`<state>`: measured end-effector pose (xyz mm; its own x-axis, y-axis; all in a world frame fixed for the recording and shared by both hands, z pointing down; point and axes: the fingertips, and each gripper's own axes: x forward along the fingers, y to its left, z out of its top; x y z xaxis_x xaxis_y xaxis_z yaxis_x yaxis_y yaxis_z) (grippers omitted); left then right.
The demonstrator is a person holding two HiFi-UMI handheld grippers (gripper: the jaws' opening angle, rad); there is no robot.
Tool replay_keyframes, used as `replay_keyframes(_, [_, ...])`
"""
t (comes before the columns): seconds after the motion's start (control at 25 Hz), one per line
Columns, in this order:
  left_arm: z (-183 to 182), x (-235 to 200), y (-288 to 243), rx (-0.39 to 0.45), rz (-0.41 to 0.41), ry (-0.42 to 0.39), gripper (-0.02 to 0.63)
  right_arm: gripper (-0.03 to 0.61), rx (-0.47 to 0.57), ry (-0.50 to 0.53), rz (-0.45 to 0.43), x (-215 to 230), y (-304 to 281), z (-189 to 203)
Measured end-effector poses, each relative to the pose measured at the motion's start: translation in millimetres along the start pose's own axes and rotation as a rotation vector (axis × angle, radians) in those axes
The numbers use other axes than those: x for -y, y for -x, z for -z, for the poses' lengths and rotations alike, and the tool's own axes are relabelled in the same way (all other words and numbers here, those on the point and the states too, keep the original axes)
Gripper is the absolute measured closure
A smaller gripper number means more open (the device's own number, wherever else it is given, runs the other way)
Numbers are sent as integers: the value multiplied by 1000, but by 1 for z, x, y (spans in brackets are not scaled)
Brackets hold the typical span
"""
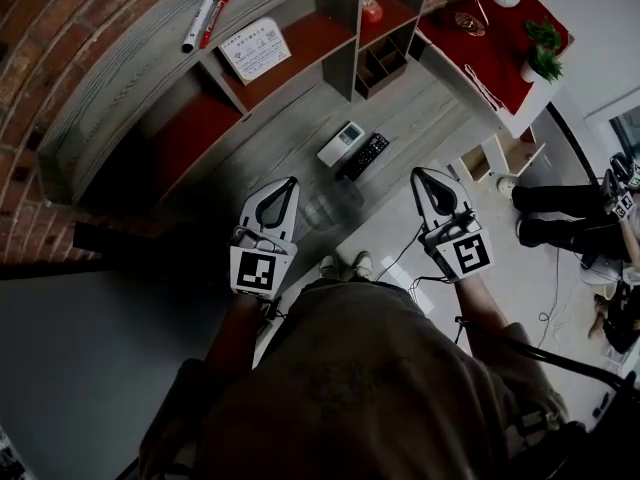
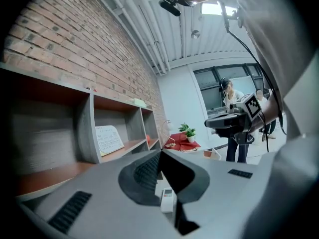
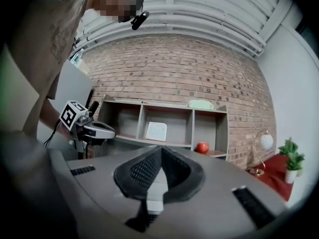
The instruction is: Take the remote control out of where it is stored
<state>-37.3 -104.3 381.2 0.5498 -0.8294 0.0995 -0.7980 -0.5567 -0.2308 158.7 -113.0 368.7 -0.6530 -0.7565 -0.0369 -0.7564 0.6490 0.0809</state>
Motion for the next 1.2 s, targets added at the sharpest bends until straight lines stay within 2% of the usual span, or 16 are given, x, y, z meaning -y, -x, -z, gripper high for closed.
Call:
replay_keyframes(0.36, [13,5,9,-38,7,-2,603,566,-10,22,-40,-19,2,0])
replay_keyframes(0.48, [1,3,10,-1,-11,36,603,566,-5,27,-57,-27,2,-2])
replay_keyframes(0.56, [1,1,13,-9,-17,33,603,566,1,26,-63,-32,3,-5])
replay_keyframes(1.2, [4,3,28,-26,-12,35,603,566,10,38,-33,-37,10,-14])
